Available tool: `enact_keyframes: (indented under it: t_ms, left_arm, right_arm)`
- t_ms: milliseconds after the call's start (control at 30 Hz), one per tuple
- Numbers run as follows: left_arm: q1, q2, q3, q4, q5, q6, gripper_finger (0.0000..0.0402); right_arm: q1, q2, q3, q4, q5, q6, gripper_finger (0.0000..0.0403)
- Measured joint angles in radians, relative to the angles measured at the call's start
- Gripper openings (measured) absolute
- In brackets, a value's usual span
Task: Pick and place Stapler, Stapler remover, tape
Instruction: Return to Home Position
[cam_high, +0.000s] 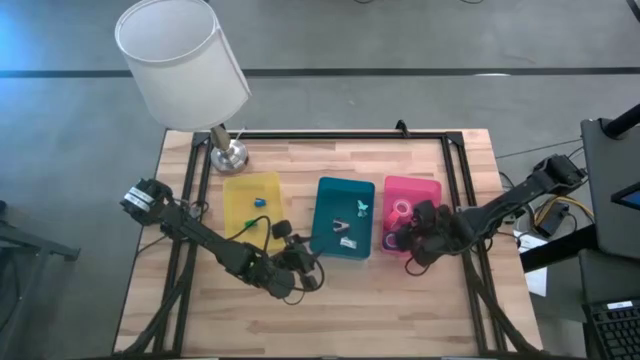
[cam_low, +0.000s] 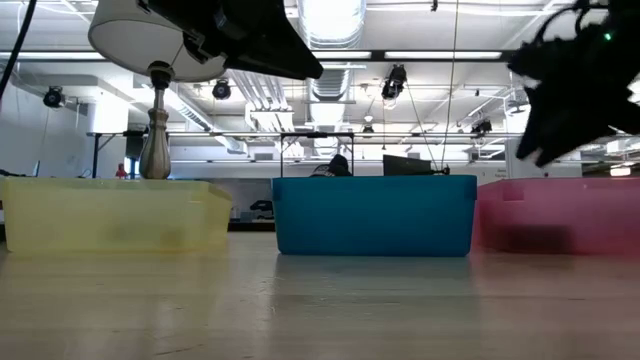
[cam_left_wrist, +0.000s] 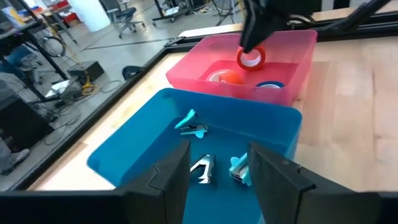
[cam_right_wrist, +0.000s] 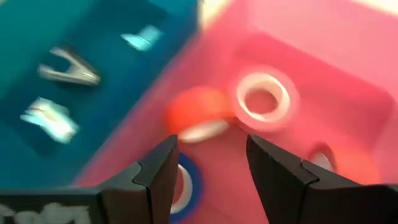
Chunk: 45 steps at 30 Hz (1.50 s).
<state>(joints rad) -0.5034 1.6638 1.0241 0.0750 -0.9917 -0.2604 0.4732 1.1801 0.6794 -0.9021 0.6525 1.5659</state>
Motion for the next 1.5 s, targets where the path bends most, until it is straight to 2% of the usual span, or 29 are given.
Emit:
enact_keyframes:
  t_ms: [200, 433, 567, 800, 1033, 1233, 1400, 1500]
  left_arm:
    - [-0.013, -0.013, 0.000, -0.005, 0.025, 0.047, 0.0128]
    - [-0.040, -0.133, 0.000, -0.107, 0.026, 0.056, 0.0052]
    - [-0.058, -0.228, 0.000, -0.256, 0.025, 0.016, 0.0010]
    - [-0.068, -0.374, 0.000, -0.554, 0.045, -0.109, 0.0005]
    - [-0.069, -0.456, 0.000, -0.749, 0.104, -0.186, 0.0015]
    - [-0.070, -0.480, -0.007, -0.764, 0.044, -0.160, 0.0019]
    - [-0.076, -0.528, -0.040, -0.753, 0.041, -0.186, 0.0020]
    - [-0.090, -0.570, -0.083, -0.686, 0.065, -0.185, 0.0021]
  right_arm:
    - [0.000, 0.000, 0.077, 0.123, 0.115, -0.207, 0.0147]
    - [0.000, 0.000, 0.096, 0.348, 0.118, -0.521, 0.0063]
    - [0.000, 0.000, 0.096, 0.405, 0.117, -0.590, 0.0016]
    - [0.000, 0.000, 0.096, 0.411, 0.114, -0.656, 0.0009]
    - [0.000, 0.000, 0.096, 0.410, 0.106, -0.769, 0.0008]
    - [-0.005, 0.000, 0.096, 0.410, 0.107, -0.863, 0.0008]
    - [-0.002, -0.001, 0.096, 0.412, 0.105, -0.878, 0.0008]
    - [0.002, -0.007, 0.096, 0.412, 0.095, -0.879, 0.0008]
